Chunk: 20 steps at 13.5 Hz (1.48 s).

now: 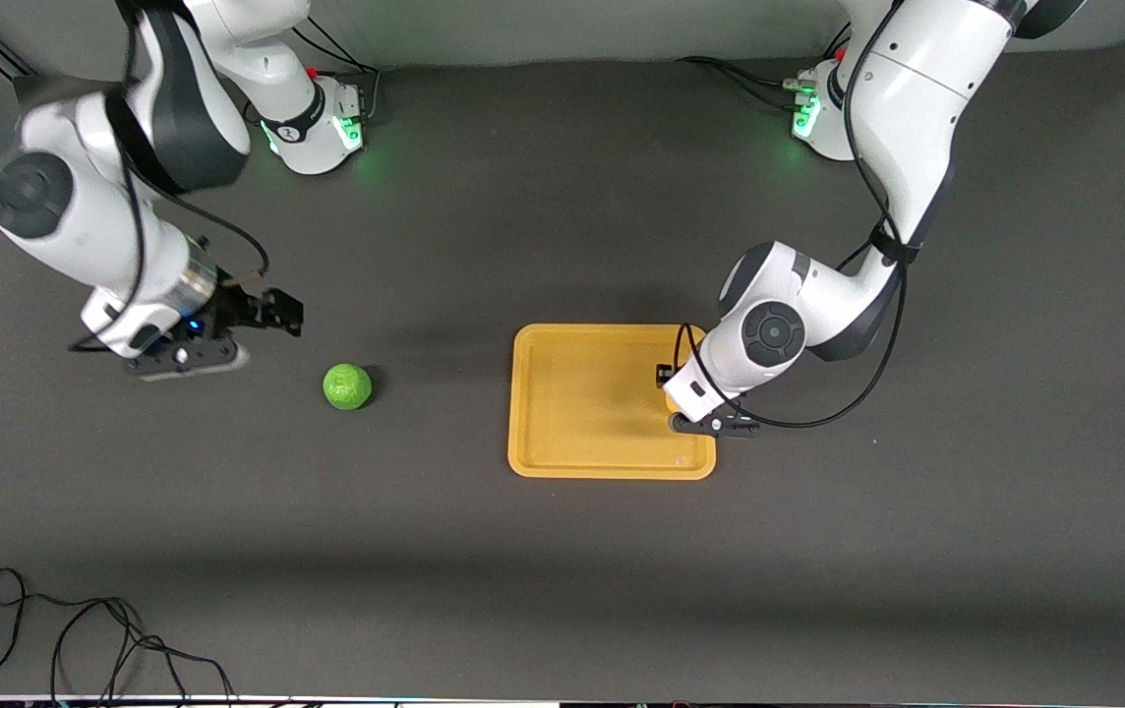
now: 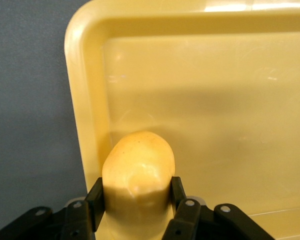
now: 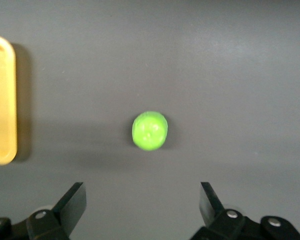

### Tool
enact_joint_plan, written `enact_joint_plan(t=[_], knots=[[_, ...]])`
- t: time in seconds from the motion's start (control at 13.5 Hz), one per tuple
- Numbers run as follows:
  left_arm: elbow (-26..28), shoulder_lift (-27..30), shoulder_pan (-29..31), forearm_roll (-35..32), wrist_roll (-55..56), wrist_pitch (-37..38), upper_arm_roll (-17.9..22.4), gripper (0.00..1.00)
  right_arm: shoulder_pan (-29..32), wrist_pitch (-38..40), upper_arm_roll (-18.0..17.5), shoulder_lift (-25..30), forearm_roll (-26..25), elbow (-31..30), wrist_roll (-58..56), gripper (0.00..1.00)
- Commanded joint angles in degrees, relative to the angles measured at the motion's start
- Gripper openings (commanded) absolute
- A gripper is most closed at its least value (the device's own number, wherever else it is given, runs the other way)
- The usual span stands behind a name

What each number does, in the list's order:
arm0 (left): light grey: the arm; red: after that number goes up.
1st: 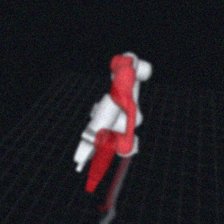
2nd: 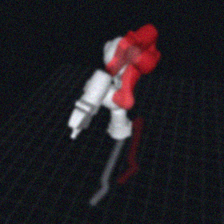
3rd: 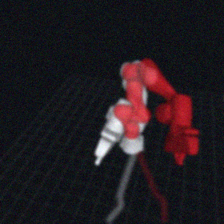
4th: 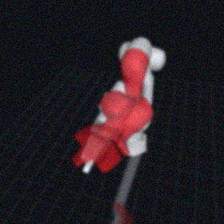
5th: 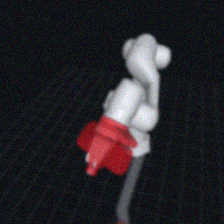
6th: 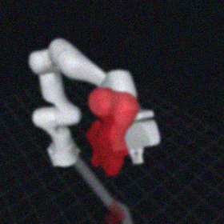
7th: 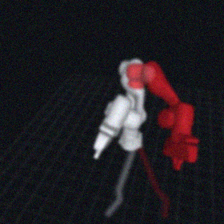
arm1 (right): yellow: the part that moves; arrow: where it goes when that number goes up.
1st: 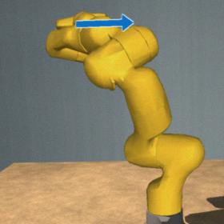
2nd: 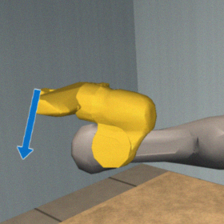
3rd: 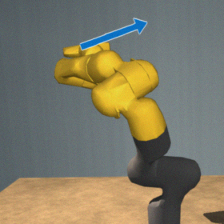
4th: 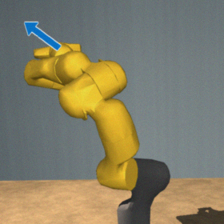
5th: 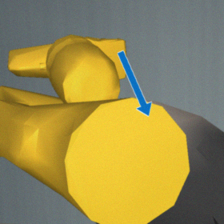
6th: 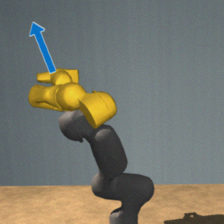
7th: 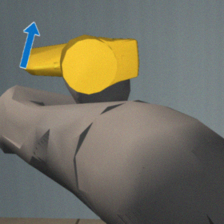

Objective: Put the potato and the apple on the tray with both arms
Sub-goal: 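Release the potato on the tray while the right gripper grasps the apple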

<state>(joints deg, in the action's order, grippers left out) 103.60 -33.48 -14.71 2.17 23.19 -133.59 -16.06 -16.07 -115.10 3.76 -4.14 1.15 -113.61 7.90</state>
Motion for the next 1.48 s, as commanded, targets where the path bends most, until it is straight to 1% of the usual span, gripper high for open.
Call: enact_joint_plan(t=[0.0,0.07,0.22,0.37,0.44,0.52,0.59,0.74,0.81,0.89,1.11,1.26,1.33,1.4], knots=[[-0.6,-0.1,-0.7,0.0,0.9,-0.2,0.4,0.11,-2.6,-9.8,0.3,-2.2,0.0,-6.0,3.6,1.00],[-0.6,-0.1,-0.5,0.0,0.9,-0.3,0.4,0.15,-2.8,-13.8,0.3,-3.0,0.0,-8.4,4.1,1.00],[-0.6,-0.2,-0.1,-0.2,0.7,-0.2,0.5,0.16,-2.9,-21.0,0.3,-5.4,0.0,-12.6,4.7,1.00],[-0.6,-0.5,0.0,-0.1,0.6,-0.3,0.5,0.16,-2.7,-25.2,0.5,-7.6,0.0,-14.9,4.6,1.00],[-0.6,-0.8,0.0,-0.1,0.6,-0.3,0.5,0.22,-2.6,-26.2,0.6,-8.5,0.0,-15.4,4.6,1.00],[-0.7,-0.7,-0.1,-0.1,0.7,-0.9,0.4,0.39,-2.5,-26.6,0.7,-9.5,0.0,-15.5,4.6,1.00],[-0.6,-0.9,-0.3,-0.1,0.9,-2.4,0.5,0.47,-2.5,-27.5,0.9,-10.5,0.0,-15.6,4.6,1.00],[-0.6,-1.0,-0.4,0.0,1.0,-2.8,0.5,0.47,-2.5,-29.8,0.9,-12.6,0.1,-16.0,4.8,1.00],[-0.6,-1.0,-0.4,0.0,1.0,-2.8,0.5,0.49,-2.4,-31.1,0.9,-13.6,0.1,-16.0,4.8,1.00],[-0.6,-0.9,-0.3,0.0,1.0,-2.8,0.5,0.58,-2.3,-32.4,0.9,-14.4,0.1,-15.9,4.8,1.00],[-0.6,-0.7,0.1,0.0,0.9,-2.1,0.5,0.63,-2.3,-35.1,0.9,-16.2,0.2,-15.9,4.8,1.00],[-0.6,-0.4,0.2,0.0,0.8,-1.7,0.5,0.81,-2.2,-36.4,0.9,-17.6,0.2,-15.9,4.8,1.00],[-0.6,-0.2,0.4,0.0,0.7,-1.4,0.5,0.96,-2.2,-36.7,0.9,-17.8,0.2,-15.9,4.9,0.99],[-0.6,0.3,0.5,0.0,0.5,-1.3,0.5,1.00,-2.2,-36.7,0.9,-17.6,0.2,-15.9,4.9,0.85]])
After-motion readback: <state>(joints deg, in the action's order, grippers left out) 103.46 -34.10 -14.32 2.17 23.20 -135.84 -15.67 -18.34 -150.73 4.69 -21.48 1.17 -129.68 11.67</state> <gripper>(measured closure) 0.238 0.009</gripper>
